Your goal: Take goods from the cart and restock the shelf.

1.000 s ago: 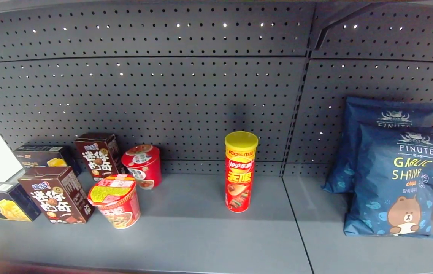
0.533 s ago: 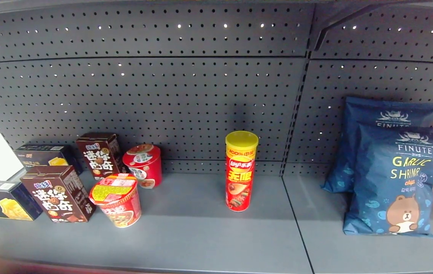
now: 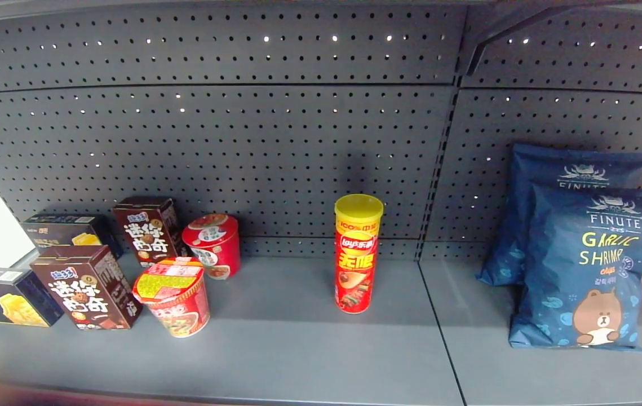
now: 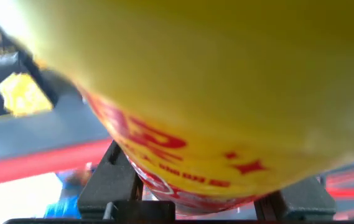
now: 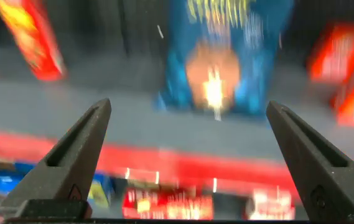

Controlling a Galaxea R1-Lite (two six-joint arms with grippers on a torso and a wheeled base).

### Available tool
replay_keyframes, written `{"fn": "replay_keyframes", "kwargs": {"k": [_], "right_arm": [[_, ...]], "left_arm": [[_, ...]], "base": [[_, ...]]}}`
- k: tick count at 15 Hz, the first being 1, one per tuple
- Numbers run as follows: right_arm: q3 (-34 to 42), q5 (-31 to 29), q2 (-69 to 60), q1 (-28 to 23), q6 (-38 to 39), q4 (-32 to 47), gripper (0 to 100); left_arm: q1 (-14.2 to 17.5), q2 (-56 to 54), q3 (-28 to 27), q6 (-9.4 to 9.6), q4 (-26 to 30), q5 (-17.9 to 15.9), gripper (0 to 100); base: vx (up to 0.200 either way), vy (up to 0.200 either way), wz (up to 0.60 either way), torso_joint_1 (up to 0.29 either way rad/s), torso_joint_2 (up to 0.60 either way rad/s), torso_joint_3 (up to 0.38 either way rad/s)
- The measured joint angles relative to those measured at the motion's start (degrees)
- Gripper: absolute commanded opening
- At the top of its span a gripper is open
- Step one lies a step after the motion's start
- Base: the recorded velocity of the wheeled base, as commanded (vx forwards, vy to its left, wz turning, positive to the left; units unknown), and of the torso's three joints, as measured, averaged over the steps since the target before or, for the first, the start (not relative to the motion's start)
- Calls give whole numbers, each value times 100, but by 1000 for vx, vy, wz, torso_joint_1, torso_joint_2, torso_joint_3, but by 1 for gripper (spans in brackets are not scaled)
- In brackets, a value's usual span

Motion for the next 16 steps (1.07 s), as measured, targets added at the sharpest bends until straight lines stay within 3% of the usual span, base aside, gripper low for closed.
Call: {"fn": "replay_keyframes", "kwargs": {"k": [2, 7, 11, 13, 16], "right_arm": [[-538, 246, 769, 194, -226, -339, 100], [-1521, 790, 2630, 1905, -433, -789, 100], [-2009, 903, 4017, 2793, -279, -1499, 100], [-2316, 895, 4670, 3099, -241, -1653, 100], [-2815, 908, 5726, 3171, -230, -2141, 100]], "left_arm": [[20, -41, -107, 90, 194, 9, 0], [-124, -94, 83, 105, 171, -260, 0], [-394, 146, 74, 68, -158, -279, 0], [-499, 352, 26, -10, -372, -276, 0], [-552, 722, -11, -132, -744, -282, 0]], "base": [[0, 0, 0, 0, 0, 0], [0, 0, 0, 0, 0, 0], [0, 0, 0, 0, 0, 0], [0, 0, 0, 0, 0, 0], [0, 0, 0, 0, 0, 0]]}}
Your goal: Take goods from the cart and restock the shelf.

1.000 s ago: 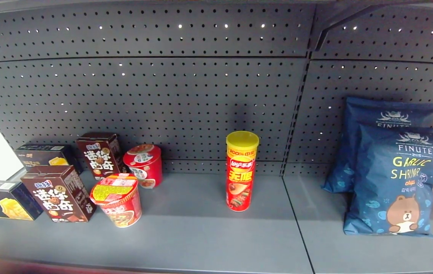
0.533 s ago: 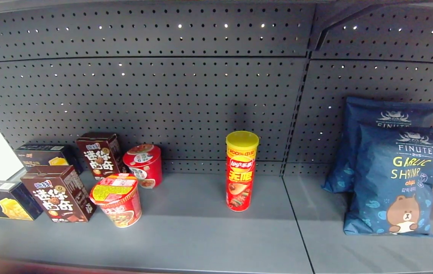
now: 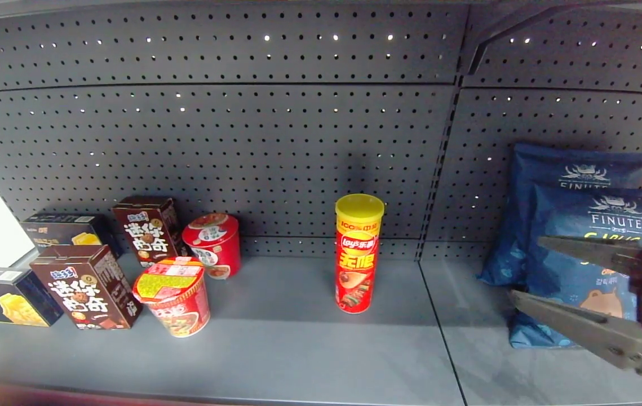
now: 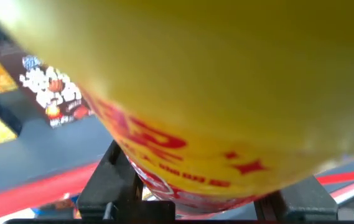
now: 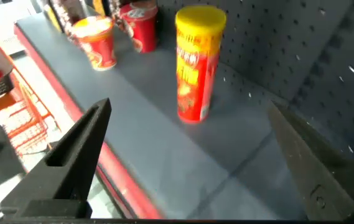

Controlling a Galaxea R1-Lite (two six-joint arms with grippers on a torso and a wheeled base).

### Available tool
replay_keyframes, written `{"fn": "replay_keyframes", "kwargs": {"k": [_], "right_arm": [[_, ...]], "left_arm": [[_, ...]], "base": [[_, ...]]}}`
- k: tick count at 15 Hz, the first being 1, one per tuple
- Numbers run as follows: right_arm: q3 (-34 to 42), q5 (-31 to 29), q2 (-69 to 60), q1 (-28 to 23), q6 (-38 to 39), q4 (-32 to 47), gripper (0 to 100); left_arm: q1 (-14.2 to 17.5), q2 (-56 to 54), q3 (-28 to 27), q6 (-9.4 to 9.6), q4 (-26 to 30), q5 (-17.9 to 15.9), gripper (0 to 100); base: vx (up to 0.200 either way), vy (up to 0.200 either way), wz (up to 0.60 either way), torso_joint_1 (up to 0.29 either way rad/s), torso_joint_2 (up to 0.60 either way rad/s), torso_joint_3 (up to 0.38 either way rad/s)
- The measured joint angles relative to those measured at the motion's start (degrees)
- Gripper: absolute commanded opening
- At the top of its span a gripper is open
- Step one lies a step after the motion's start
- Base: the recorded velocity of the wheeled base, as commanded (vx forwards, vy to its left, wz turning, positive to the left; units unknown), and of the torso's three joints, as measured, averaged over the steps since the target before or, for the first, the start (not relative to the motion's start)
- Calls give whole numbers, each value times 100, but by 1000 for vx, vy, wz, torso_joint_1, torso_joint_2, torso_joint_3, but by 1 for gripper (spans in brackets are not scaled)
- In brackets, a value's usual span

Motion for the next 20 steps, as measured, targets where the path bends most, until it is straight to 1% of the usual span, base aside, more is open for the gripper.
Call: {"fn": "replay_keyframes", "kwargs": {"k": [1, 4, 6, 8, 9, 11, 13, 14, 18, 20], "right_arm": [[-146, 46, 361, -11, 5, -224, 100], [-521, 551, 1381, -117, -11, -788, 100], [-728, 1046, 1935, -235, -90, -1033, 100], [-894, 1347, 2354, -329, -167, -1211, 100], [-956, 1476, 2527, -358, -180, -1262, 100], [-1031, 1763, 2806, -411, -261, -1391, 100], [-1100, 2174, 3117, -518, -356, -1624, 100], [-1174, 2286, 3288, -588, -373, -1703, 100], [-1565, 2614, 3891, -740, -383, -1822, 100], [-1751, 2765, 4170, -773, -380, -1925, 100]], "left_arm": [[-38, 117, 0, -22, -110, 0, 0], [-267, 483, -7, -194, -518, 2, 0], [-328, 627, -9, -218, -545, -11, 0], [-394, 688, -46, -238, -545, -13, 0], [-453, 707, -85, -305, -542, -11, 0], [-545, 728, -154, -368, -527, -9, 0], [-578, 739, -190, -375, -532, -11, 0], [-595, 739, -199, -378, -534, -11, 0], [-761, 742, -250, -375, -512, -11, 0], [-790, 747, -291, -375, -502, -11, 0]], "base": [[0, 0, 0, 0, 0, 0], [0, 0, 0, 0, 0, 0], [0, 0, 0, 0, 0, 0], [0, 0, 0, 0, 0, 0], [0, 0, 0, 0, 0, 0], [0, 0, 0, 0, 0, 0], [0, 0, 0, 0, 0, 0], [0, 0, 0, 0, 0, 0], [0, 0, 0, 0, 0, 0], [0, 0, 0, 0, 0, 0]]}}
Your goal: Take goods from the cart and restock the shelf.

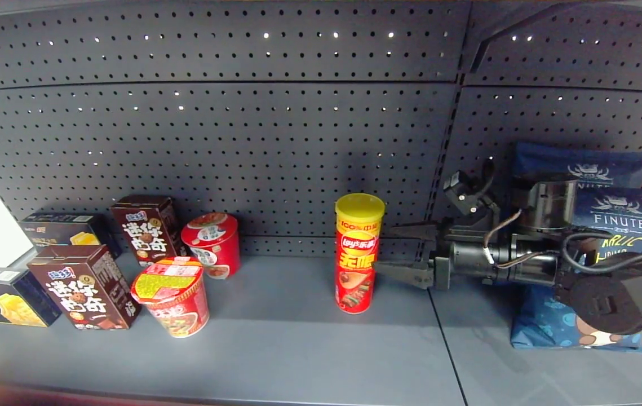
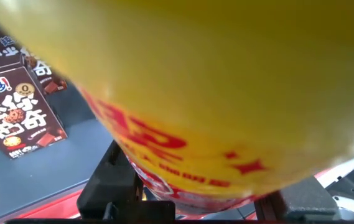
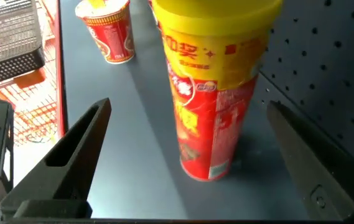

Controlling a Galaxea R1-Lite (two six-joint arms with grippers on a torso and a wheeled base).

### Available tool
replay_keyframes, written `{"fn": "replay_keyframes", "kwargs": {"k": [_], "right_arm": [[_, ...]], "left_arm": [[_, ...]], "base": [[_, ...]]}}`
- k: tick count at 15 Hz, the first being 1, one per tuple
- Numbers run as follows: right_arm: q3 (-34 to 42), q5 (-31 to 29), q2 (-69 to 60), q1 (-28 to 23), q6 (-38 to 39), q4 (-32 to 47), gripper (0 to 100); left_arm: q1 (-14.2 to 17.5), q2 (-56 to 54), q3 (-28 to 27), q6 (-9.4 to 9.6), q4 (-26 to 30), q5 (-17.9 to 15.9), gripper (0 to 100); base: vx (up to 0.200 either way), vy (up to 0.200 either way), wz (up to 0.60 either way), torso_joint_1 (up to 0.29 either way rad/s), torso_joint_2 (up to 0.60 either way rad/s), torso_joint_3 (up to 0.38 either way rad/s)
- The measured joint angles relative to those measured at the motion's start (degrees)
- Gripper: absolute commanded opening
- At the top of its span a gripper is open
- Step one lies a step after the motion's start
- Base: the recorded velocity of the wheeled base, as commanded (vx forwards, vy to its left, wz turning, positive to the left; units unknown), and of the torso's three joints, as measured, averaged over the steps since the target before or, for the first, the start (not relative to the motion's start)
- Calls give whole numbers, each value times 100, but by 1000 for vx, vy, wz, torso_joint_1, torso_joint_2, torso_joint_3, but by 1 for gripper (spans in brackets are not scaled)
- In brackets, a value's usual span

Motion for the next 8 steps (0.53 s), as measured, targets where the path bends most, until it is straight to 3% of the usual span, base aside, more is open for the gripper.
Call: {"fn": "replay_keyframes", "kwargs": {"k": [8], "right_arm": [[-573, 263, 953, 12, 0, -246, 100]], "left_arm": [[-15, 6, -9, -9, 12, 9, 0]], "base": [[0, 0, 0, 0, 0, 0]]}}
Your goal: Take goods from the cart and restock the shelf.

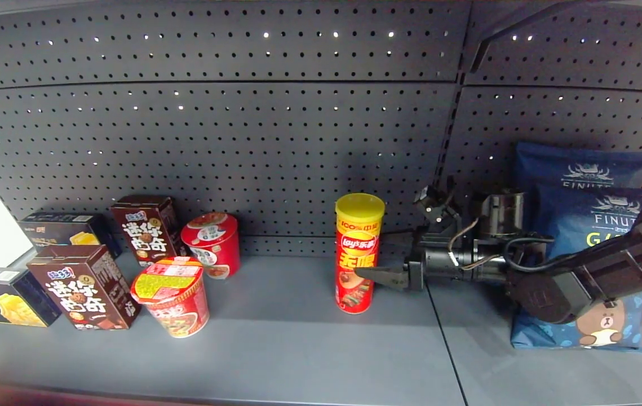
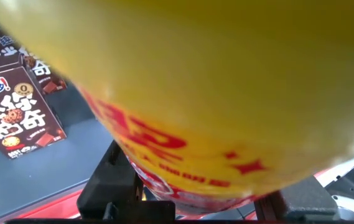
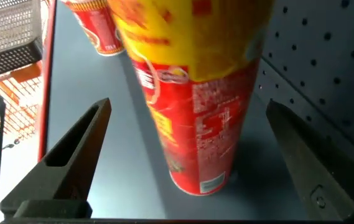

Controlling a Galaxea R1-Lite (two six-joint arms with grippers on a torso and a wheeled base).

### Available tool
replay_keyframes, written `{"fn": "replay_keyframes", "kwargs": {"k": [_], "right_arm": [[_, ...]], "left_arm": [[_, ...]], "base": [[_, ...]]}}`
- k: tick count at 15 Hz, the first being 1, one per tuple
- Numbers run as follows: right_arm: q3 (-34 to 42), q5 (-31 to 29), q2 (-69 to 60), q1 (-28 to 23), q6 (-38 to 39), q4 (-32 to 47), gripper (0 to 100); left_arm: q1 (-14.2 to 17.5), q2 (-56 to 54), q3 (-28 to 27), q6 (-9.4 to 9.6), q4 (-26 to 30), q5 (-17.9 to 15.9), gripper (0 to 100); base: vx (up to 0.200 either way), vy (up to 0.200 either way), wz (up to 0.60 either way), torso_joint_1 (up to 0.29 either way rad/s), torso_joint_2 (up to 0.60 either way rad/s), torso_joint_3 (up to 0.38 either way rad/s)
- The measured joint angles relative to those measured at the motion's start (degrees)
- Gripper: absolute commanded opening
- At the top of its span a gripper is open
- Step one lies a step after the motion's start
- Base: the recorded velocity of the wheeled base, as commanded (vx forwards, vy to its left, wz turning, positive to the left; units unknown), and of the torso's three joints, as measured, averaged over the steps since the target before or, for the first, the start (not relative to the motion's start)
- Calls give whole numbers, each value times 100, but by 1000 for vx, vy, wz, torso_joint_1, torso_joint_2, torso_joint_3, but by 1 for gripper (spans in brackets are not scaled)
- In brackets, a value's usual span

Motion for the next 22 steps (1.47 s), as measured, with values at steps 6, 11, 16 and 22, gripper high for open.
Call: {"fn": "replay_keyframes", "kwargs": {"k": [6, 11, 16, 22], "right_arm": [[-234, 0, 527, 35, 7, -221, 100], [-725, 0, 1001, 60, 52, -234, 100], [-918, 216, 1243, 74, 77, -304, 0], [-474, 98, 684, 197, 106, -256, 0]], "left_arm": [[11, 0, 49, -38, 18, 11, 0], [20, -2, 66, -44, 18, 9, 0], [24, -11, 171, -63, 22, 9, 0], [20, -30, 247, -79, 16, 6, 0]], "base": [[0, 0, 0, 0, 0, 0], [0, 0, 0, 0, 0, 0], [0, 0, 0, 0, 0, 0], [0, 0, 0, 0, 0, 0]]}}
